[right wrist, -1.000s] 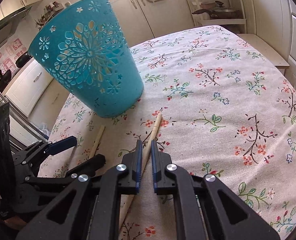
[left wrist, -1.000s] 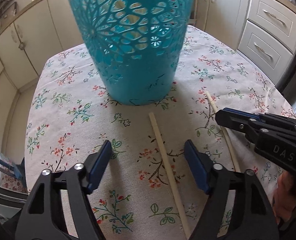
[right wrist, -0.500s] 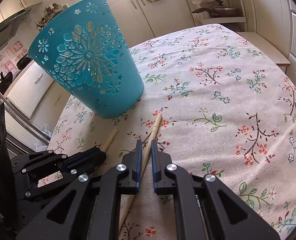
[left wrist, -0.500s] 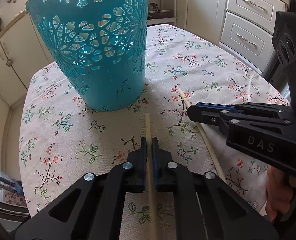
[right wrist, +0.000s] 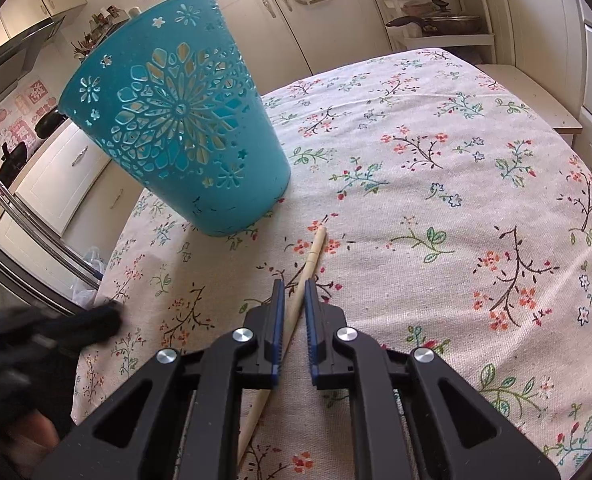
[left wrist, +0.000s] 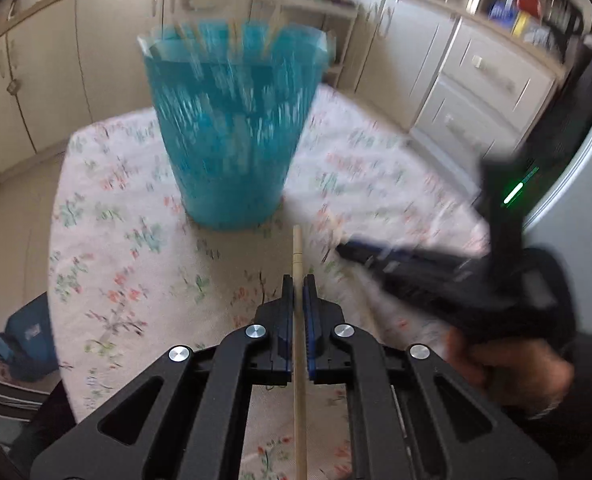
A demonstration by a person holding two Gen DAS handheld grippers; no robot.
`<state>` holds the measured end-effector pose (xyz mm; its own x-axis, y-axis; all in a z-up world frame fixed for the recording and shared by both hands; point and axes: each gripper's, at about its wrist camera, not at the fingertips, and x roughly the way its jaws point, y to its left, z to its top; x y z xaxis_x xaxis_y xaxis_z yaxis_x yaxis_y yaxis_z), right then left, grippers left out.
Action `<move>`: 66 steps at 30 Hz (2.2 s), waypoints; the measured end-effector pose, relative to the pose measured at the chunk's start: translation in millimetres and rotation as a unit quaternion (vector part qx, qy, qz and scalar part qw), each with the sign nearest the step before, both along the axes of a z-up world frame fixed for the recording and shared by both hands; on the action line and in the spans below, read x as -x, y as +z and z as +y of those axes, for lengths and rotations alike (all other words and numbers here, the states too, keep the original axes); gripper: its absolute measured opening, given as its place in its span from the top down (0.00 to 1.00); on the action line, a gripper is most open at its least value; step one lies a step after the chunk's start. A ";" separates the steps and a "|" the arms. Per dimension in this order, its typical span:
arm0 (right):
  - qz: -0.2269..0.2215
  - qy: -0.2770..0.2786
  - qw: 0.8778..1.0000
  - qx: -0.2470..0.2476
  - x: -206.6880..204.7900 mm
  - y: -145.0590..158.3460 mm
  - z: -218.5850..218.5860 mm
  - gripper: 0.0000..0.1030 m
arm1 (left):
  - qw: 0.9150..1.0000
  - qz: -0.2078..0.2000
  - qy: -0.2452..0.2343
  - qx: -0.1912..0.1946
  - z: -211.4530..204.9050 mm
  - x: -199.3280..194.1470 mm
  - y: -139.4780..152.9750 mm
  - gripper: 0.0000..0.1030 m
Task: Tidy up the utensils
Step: 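Lift the chopstick with the left tool over the teal basket and release, then grasp the last wooden chopstick with the right tool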
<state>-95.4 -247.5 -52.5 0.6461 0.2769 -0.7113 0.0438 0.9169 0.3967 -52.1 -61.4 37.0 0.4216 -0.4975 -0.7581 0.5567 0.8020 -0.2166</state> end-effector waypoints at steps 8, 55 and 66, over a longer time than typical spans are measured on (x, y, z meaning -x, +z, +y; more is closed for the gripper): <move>0.000 0.000 1.000 -0.002 0.8 -0.3 0.3 0.90 | 0.990 -0.094 0.035 0.099 24.7 -31.2 120.3 0.95; 0.007 0.005 0.993 0.114 -2.9 11.0 37.5 0.77 | 0.925 -0.189 0.327 -0.033 78.6 -68.9 21.6 0.27; 0.026 0.066 0.979 0.189 -5.0 14.5 67.1 0.87 | 0.943 -0.122 0.310 -0.010 88.6 -74.9 0.9 0.24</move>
